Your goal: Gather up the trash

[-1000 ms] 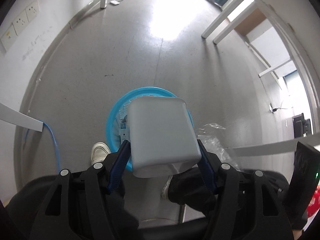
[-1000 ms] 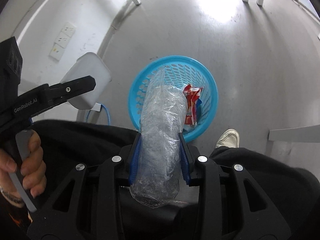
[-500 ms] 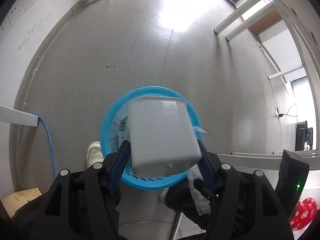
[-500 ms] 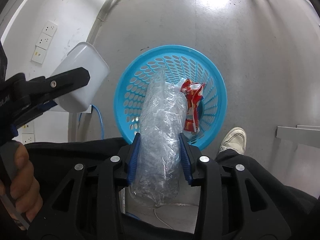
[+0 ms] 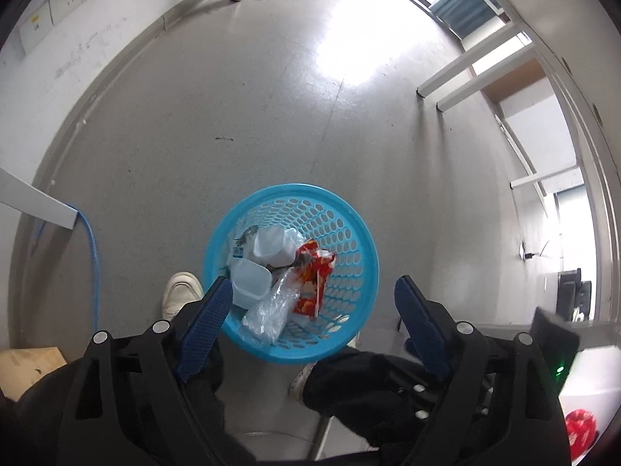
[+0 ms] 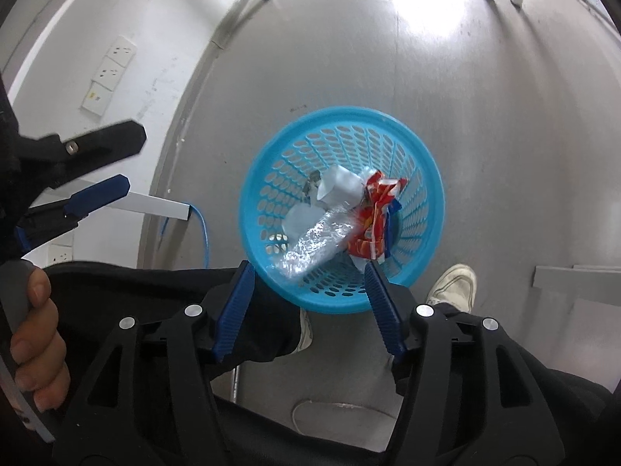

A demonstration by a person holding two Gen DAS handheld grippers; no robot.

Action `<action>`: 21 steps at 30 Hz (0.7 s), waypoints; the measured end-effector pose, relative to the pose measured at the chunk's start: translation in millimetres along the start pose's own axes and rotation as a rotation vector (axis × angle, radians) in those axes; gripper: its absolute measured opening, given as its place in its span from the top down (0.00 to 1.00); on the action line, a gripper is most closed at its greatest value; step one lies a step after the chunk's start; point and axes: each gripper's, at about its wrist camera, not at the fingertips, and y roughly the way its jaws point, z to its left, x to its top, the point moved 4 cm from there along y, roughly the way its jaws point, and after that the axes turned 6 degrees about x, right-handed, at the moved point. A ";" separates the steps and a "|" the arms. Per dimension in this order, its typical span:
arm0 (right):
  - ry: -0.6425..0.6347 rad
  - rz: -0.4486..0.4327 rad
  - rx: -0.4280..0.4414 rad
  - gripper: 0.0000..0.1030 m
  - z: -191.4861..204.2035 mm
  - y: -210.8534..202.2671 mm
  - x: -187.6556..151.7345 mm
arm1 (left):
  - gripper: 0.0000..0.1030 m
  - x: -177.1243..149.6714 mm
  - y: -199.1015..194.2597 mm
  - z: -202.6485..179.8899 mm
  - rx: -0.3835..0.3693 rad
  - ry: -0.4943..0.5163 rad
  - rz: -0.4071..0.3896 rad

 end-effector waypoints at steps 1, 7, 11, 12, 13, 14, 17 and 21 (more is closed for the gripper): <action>-0.013 -0.010 -0.002 0.42 2.7 -6.0 -2.7 | 0.19 -2.1 -5.0 -0.4 0.003 0.011 -0.004; -0.052 -0.065 0.000 0.38 14.2 -46.3 -24.2 | 0.19 -28.5 -37.7 -9.4 0.065 0.143 -0.029; -0.085 -0.086 -0.012 0.33 22.3 -71.9 -38.2 | 0.17 -43.0 -54.7 -12.5 0.089 0.224 -0.043; -0.095 -0.093 -0.022 0.31 23.5 -79.3 -42.1 | 0.13 -44.6 -58.1 -11.3 0.090 0.235 -0.046; -0.102 -0.097 -0.029 0.28 24.5 -84.6 -44.4 | 0.11 -47.7 -62.1 -10.7 0.090 0.246 -0.049; -0.110 -0.101 -0.040 0.27 25.0 -91.3 -48.4 | 0.10 -49.0 -65.8 -9.9 0.089 0.249 -0.059; -0.127 -0.113 -0.052 0.20 25.0 -106.9 -55.5 | 0.06 -51.6 -75.0 -10.6 0.114 0.271 -0.107; -0.123 -0.126 -0.043 0.12 21.8 -114.6 -55.6 | 0.06 -49.8 -68.7 -11.2 0.126 0.291 -0.095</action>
